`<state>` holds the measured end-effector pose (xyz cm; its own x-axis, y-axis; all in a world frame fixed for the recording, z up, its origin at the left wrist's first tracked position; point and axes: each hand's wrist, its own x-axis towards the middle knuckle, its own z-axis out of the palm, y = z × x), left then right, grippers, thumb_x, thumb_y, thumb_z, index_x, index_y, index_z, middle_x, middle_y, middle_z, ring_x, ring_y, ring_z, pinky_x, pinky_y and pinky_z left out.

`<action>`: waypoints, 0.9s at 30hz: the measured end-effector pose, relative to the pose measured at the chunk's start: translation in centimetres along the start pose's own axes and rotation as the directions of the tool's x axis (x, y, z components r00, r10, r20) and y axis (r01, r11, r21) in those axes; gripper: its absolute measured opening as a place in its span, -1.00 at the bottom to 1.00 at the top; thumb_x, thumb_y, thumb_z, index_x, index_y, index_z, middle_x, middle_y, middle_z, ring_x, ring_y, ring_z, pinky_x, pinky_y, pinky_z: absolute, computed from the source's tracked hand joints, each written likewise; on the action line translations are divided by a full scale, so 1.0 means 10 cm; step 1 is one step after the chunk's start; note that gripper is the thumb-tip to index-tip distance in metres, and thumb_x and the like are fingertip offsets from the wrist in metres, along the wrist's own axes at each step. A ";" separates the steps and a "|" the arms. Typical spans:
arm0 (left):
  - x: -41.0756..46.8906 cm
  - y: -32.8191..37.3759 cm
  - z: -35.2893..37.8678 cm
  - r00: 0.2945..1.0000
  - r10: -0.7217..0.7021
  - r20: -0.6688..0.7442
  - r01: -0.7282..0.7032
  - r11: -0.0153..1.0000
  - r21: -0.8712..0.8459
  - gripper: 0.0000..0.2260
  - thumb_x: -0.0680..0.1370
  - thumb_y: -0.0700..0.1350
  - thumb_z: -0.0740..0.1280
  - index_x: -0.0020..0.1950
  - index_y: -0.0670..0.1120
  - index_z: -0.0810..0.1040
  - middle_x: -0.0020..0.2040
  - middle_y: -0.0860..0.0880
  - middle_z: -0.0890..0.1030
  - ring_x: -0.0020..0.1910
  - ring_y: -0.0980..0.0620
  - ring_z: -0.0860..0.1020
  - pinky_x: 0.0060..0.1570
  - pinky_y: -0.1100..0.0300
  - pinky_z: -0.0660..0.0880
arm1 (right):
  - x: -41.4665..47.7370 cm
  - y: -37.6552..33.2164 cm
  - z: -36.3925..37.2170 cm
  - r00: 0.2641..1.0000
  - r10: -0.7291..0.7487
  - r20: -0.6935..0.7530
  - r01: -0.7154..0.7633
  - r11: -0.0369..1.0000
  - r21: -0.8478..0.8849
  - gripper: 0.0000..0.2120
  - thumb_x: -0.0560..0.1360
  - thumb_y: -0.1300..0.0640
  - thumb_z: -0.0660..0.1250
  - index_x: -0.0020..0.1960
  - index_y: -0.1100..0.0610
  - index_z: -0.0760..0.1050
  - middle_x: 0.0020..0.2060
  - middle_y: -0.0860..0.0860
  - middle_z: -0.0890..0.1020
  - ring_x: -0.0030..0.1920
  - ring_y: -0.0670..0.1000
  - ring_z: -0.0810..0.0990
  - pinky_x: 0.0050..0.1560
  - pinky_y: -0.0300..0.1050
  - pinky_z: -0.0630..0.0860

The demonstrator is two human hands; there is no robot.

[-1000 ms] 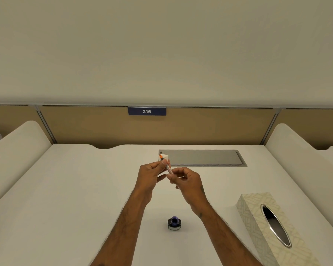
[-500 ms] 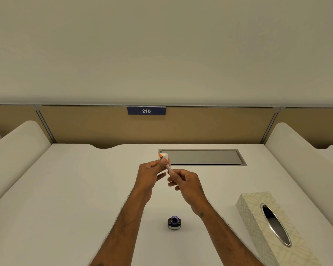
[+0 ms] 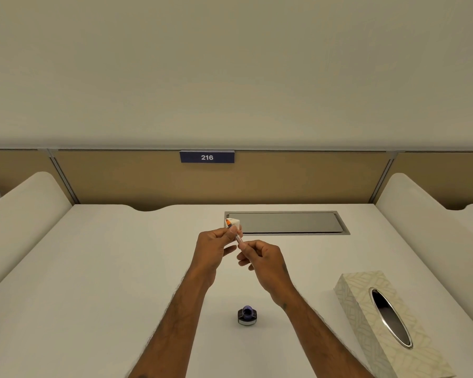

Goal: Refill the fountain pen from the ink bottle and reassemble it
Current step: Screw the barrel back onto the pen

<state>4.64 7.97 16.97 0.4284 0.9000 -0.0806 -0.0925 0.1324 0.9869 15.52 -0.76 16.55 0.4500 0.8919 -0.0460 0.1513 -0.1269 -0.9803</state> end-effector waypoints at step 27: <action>-0.01 -0.18 -0.08 0.993 -0.068 0.092 0.056 0.990 0.130 -0.78 0.51 -0.02 0.41 0.03 -0.13 0.72 0.02 0.01 0.72 0.08 0.10 0.65 -0.01 0.21 0.59 | -0.02 0.26 -0.07 0.998 -0.065 0.025 0.069 0.964 -0.258 -0.75 0.56 -0.01 0.31 0.00 0.14 0.66 -0.26 -0.04 0.55 -0.15 0.04 0.55 -0.08 -0.04 0.50</action>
<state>4.08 7.99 15.12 0.5150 0.8466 -0.1345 0.0493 0.1274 0.9906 16.45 -1.55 14.10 0.4172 0.9087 0.0131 0.4041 -0.1726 -0.8983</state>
